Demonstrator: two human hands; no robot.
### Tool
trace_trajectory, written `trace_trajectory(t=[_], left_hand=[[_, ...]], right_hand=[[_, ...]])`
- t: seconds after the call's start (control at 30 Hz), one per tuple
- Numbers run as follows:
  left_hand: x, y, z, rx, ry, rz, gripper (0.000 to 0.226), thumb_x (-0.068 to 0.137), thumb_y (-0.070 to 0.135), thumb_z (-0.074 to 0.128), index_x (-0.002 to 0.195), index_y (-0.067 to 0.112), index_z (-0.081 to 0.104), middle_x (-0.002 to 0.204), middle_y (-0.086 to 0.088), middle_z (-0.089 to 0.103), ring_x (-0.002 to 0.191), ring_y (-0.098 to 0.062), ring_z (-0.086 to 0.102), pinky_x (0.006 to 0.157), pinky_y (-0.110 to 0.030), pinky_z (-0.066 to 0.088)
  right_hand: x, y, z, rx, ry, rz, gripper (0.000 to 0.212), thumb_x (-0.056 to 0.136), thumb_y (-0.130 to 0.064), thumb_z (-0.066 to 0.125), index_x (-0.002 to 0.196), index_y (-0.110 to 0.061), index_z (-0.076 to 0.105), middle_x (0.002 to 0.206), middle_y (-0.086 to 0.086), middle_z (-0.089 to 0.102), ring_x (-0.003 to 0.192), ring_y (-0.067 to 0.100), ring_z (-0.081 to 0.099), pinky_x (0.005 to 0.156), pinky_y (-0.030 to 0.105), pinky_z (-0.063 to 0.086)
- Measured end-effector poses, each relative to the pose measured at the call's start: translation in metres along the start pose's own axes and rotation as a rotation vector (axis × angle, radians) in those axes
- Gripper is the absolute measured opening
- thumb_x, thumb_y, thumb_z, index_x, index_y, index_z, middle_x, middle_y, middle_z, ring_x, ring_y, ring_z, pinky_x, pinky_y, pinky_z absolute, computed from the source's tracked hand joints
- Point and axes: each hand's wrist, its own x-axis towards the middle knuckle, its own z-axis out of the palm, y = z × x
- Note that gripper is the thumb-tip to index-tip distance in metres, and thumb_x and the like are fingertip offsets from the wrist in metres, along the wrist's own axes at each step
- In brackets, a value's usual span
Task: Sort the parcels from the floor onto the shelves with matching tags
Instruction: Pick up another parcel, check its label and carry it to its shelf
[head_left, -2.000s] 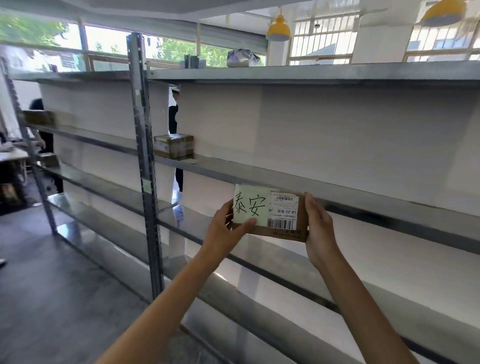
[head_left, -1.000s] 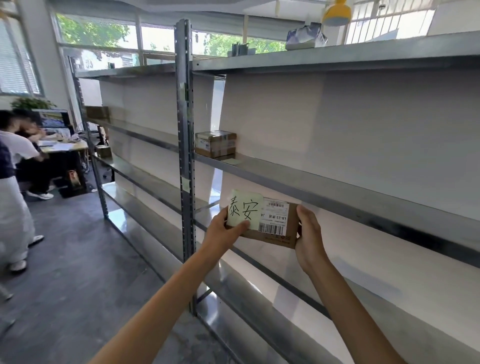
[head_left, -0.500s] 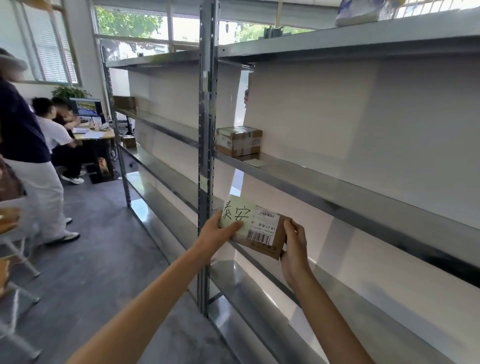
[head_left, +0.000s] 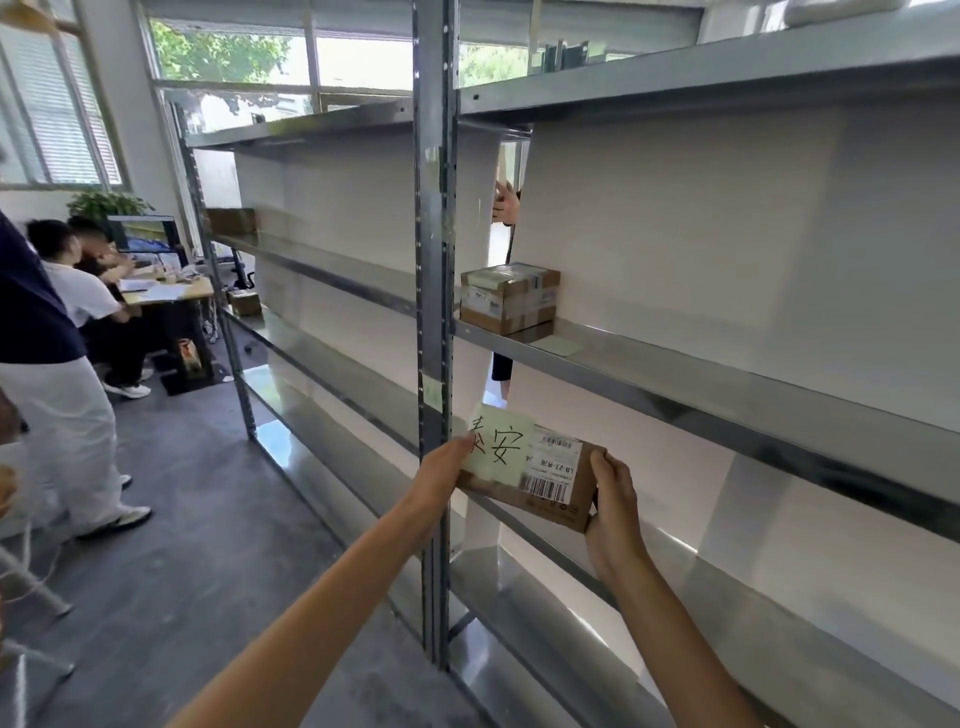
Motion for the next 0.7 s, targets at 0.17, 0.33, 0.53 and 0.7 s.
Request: trace_trajectory(t=[0.17,0.33,0.53,0.7], left_hand=[[0.030,-0.001,-0.029,-0.031,-0.020,-0.041,0.034,0.099,0.034,0.034,0.088,0.020,0.064,0.073,0.009,0.074,0.087,-0.013,0.065,0.110,-0.043,0.036],[0.048,-0.015,-0.051,0.019,-0.068,-0.033,0.032,0.101,0.025,0.030,0.098,0.023,0.061,0.104,-0.004,0.068,0.107,-0.023,0.059,0.111,-0.045,0.035],[0.071,-0.028,-0.065,0.067,-0.082,-0.074,0.038,0.101,0.023,0.027,0.125,0.011,0.054,0.122,-0.015,0.062,0.118,-0.030,0.055,0.110,-0.044,0.036],[0.093,-0.033,-0.071,0.054,-0.129,-0.100,0.036,0.101,0.022,0.029,0.126,0.010,0.052,0.120,-0.016,0.062,0.116,-0.029,0.057,0.109,-0.043,0.038]], right_hand=[[0.013,0.023,0.027,-0.013,0.072,-0.025,0.034,0.096,-0.038,0.043,0.123,-0.017,0.046,0.103,0.001,0.064,0.091,0.015,0.064,0.058,0.029,0.055],[0.023,0.042,0.041,-0.006,0.120,-0.023,0.035,0.096,-0.039,0.044,0.123,-0.018,0.046,0.107,0.005,0.063,0.100,0.023,0.063,0.077,0.041,0.057],[0.034,0.065,0.051,-0.011,0.128,-0.003,0.032,0.095,-0.039,0.045,0.121,-0.020,0.048,0.107,0.004,0.066,0.092,0.020,0.067,0.071,0.041,0.059],[0.053,0.080,0.053,-0.047,0.170,-0.002,0.030,0.095,-0.041,0.044,0.118,-0.023,0.049,0.106,0.004,0.066,0.089,0.017,0.068,0.063,0.035,0.059]])
